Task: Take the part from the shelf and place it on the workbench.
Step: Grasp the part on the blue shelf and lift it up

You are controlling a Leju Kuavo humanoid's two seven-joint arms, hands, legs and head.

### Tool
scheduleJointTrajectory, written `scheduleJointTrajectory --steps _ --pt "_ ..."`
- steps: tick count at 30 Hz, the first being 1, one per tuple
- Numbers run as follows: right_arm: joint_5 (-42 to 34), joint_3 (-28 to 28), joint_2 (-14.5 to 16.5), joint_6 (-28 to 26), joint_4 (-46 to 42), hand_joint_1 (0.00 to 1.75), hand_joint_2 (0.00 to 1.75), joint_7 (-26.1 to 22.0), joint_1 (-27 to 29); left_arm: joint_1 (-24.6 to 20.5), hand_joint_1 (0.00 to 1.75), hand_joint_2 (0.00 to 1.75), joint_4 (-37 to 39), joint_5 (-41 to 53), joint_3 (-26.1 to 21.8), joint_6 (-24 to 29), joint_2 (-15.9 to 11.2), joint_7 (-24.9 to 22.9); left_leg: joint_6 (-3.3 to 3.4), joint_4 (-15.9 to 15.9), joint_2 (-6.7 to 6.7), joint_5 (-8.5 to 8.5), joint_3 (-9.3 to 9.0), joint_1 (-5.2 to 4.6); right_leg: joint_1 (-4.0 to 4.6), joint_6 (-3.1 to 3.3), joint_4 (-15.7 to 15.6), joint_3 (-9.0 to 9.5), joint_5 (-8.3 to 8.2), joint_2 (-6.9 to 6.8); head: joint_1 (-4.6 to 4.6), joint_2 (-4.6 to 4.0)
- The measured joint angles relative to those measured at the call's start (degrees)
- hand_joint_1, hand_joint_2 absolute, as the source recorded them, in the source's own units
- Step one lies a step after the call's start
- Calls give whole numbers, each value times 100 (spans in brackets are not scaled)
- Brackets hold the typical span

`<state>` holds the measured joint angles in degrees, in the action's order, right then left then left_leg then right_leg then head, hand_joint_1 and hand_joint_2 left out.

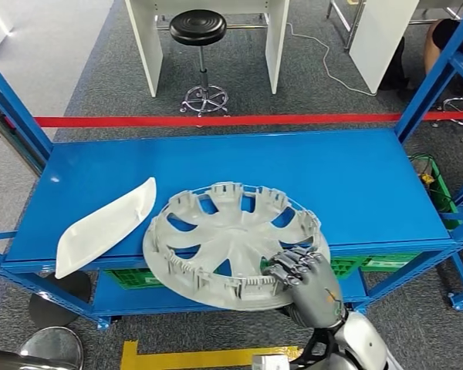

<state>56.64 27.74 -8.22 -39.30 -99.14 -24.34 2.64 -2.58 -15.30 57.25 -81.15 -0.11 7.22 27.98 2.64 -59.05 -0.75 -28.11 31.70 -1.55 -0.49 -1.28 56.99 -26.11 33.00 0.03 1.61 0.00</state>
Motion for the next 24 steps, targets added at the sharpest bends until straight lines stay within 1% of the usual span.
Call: scheduleJointTrajectory --steps 2,4,9,12,16,18,21,24 --pt "-212 -202 139 1 -225 175 175 -377 147 4 0 175 0 -19 -23 10 11 14 -1 2 -4 -1 1 1 0 2 0 -17 2 -4 1 0" --pt "-388 -386 265 1 -433 175 175 -637 259 9 0 175 0 -31 -43 17 19 22 -1 2 -5 0 2 0 0 2 0 -17 2 -3 1 0" --pt "-801 -692 486 2 -841 175 175 -1040 430 20 0 175 0 -48 -88 31 32 43 0 1 -5 0 2 -5 -2 1 0 -15 1 -2 1 0" --pt "-1260 -813 602 3 -1015 175 175 -1304 499 23 0 175 0 -56 -131 53 37 60 0 0 -5 0 5 -6 -3 0 0 -7 0 -2 1 0" --pt "-2303 -849 663 3 -1239 175 175 -1397 541 27 0 175 0 -88 -177 79 62 83 0 0 -5 0 6 -6 -3 -1 0 -1 -1 -2 1 0" --pt "-2678 -853 664 2 -1332 175 175 -1410 554 29 0 175 0 -92 -200 83 80 94 0 0 -5 0 5 -6 -3 -1 -1 -7 0 -2 1 1" --pt "-3069 -878 665 -1 -1450 175 175 -1477 592 33 0 175 0 -112 -236 73 101 115 0 0 -5 0 5 -5 -3 -1 -1 -13 0 -2 1 1" --pt "-3190 -916 670 -2 -1548 175 175 -1496 649 34 0 175 -2 -177 -287 35 111 178 0 0 -5 0 5 -5 -3 -1 -1 -18 0 -3 1 0"
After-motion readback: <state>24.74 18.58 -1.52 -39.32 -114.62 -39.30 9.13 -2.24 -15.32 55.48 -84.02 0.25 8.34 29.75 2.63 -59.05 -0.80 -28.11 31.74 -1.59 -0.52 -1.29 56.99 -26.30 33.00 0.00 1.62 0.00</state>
